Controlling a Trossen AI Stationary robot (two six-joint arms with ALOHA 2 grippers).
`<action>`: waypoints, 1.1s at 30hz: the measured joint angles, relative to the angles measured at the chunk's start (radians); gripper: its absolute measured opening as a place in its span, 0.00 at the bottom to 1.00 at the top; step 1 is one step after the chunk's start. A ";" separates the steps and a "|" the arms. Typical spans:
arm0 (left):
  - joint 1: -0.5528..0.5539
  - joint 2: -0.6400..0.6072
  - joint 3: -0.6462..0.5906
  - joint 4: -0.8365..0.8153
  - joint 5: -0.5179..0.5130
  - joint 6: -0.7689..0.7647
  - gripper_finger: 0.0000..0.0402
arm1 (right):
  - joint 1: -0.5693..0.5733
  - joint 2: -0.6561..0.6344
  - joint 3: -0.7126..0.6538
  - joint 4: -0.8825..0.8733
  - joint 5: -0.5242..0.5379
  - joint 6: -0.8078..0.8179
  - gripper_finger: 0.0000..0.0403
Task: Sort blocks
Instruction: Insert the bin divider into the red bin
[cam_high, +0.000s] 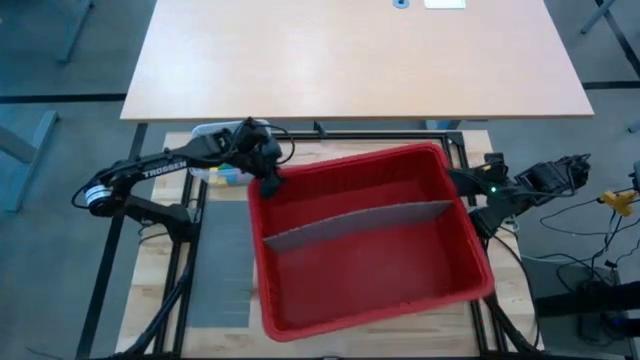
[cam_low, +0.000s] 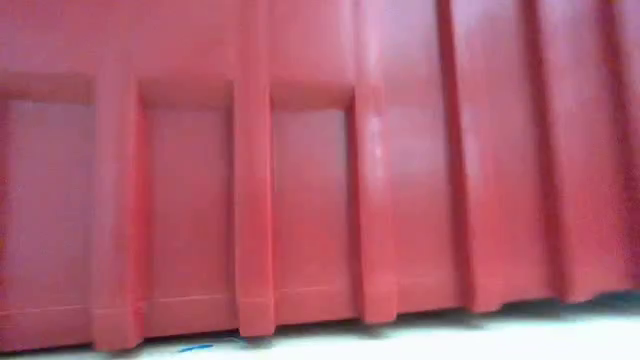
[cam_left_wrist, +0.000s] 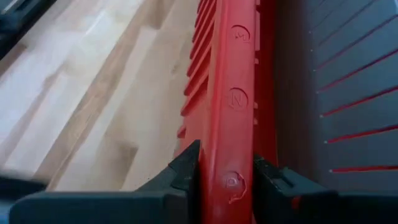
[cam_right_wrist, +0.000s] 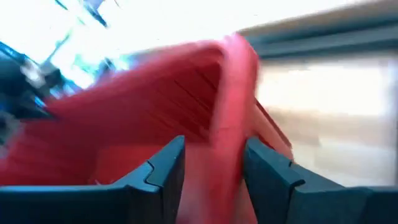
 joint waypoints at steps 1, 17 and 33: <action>0.000 -0.002 -0.001 -0.020 -0.012 -0.016 0.18 | 0.000 -0.001 0.009 -0.002 0.003 -0.018 0.36; -0.046 -0.051 -0.002 -0.106 -0.055 -0.228 0.17 | 0.000 -0.001 0.133 -0.024 0.020 -0.177 0.40; -0.077 -0.262 -0.009 -0.315 -0.169 -0.414 0.16 | 0.000 0.005 0.127 -0.101 -0.108 -0.120 0.41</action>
